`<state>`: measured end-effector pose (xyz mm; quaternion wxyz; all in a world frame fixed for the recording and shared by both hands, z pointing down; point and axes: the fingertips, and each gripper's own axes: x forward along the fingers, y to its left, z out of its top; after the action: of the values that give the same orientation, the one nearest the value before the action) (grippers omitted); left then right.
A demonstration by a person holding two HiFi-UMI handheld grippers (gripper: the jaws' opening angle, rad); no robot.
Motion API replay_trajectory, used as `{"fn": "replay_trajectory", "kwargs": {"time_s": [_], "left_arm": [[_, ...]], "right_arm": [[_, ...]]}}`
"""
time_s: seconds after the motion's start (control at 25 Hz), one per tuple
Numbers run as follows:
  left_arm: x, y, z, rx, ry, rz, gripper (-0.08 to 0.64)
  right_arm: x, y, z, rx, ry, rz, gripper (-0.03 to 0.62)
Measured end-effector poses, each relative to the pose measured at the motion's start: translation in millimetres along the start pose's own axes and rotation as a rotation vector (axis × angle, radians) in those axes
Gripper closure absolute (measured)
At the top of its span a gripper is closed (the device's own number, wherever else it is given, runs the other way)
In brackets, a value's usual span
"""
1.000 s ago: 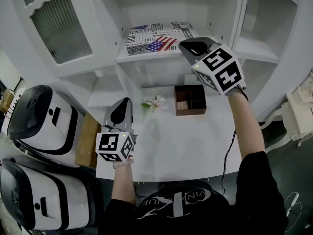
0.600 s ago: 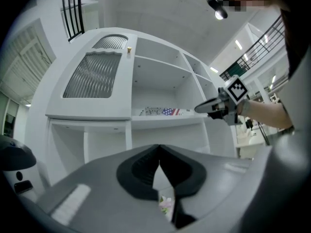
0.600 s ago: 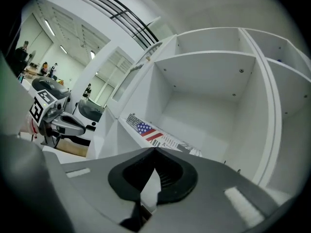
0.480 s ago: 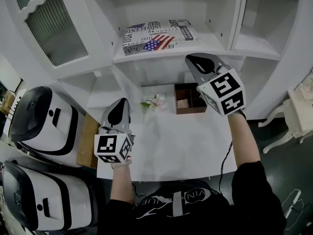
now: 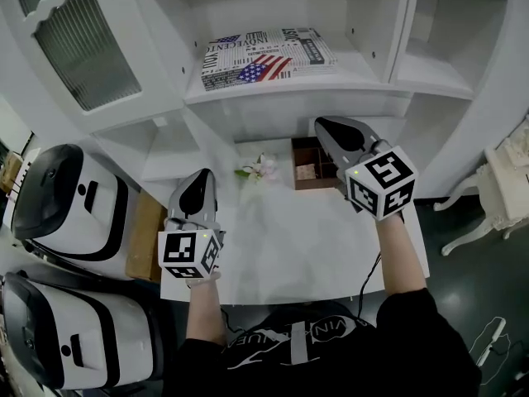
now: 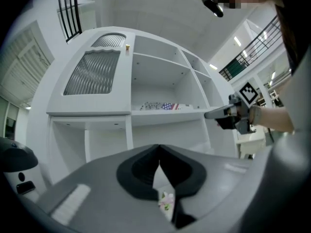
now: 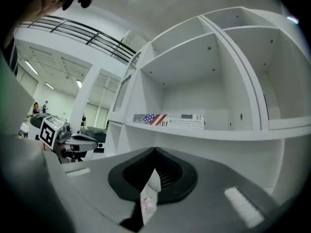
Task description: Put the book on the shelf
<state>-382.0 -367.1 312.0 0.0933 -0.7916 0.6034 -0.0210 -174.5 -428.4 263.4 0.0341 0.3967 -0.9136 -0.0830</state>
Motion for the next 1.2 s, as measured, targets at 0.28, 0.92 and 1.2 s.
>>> {"fn": "replay_trajectory", "kwargs": {"time_s": [0.28,0.92,1.2], "left_arm": [[-4,5,-10,-0.021,0.0,0.024,0.56],[-13,6,-17,-0.035,-0.019,0.048,0.56],[-12,9,-20,-0.027,-0.026,0.054,0.56]], "right_arm": [[-9,5,-15,0.097,-0.056,0.007,0.588],[-21,2,-51,0.211,-0.097,-0.027,0.588],[-21,-1,-58,0.178,-0.1,-0.04,0.588]]}}
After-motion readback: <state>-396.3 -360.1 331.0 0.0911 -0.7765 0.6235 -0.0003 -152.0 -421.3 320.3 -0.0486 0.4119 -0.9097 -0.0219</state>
